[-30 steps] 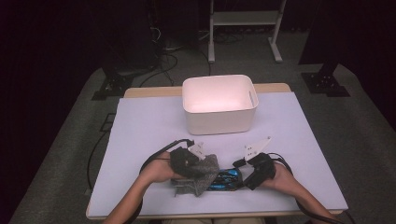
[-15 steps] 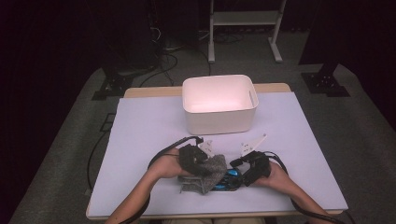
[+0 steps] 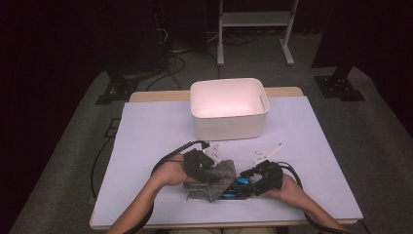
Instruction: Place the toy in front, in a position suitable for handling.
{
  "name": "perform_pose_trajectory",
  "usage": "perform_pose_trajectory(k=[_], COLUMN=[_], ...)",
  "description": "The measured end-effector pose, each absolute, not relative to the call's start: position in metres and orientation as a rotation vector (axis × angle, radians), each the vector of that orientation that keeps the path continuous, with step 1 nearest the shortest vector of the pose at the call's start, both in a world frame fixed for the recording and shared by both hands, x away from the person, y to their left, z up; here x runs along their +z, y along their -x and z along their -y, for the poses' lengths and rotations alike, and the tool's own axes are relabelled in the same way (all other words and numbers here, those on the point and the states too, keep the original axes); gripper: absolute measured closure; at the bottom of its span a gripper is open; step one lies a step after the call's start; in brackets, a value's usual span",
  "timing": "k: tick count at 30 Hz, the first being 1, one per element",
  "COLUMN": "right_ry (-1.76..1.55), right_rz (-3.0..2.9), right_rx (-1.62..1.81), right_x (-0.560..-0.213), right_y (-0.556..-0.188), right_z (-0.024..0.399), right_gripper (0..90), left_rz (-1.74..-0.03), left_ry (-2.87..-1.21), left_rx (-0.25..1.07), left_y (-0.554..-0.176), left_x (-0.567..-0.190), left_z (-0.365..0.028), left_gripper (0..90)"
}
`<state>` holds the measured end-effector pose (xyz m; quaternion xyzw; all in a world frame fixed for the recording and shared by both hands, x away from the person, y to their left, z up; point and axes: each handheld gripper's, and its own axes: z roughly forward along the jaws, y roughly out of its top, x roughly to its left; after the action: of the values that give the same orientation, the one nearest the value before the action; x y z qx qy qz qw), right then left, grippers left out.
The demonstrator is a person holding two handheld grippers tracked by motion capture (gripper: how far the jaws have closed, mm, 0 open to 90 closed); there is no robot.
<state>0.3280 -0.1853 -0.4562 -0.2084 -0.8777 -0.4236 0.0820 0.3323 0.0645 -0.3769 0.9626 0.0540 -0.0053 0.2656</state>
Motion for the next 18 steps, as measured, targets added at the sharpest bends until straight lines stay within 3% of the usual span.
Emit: perform_pose_trajectory(k=[18], right_ry=[0.533], right_rz=[2.617], right_rx=[-1.179], right_x=[-0.453], right_y=[-0.316], right_z=[0.179], right_gripper=[31.6], left_rz=[-0.097], left_ry=[-2.603], left_rx=[-0.035], left_y=[-0.322], left_x=[-0.370], left_z=[-0.058], left_gripper=[74.7])
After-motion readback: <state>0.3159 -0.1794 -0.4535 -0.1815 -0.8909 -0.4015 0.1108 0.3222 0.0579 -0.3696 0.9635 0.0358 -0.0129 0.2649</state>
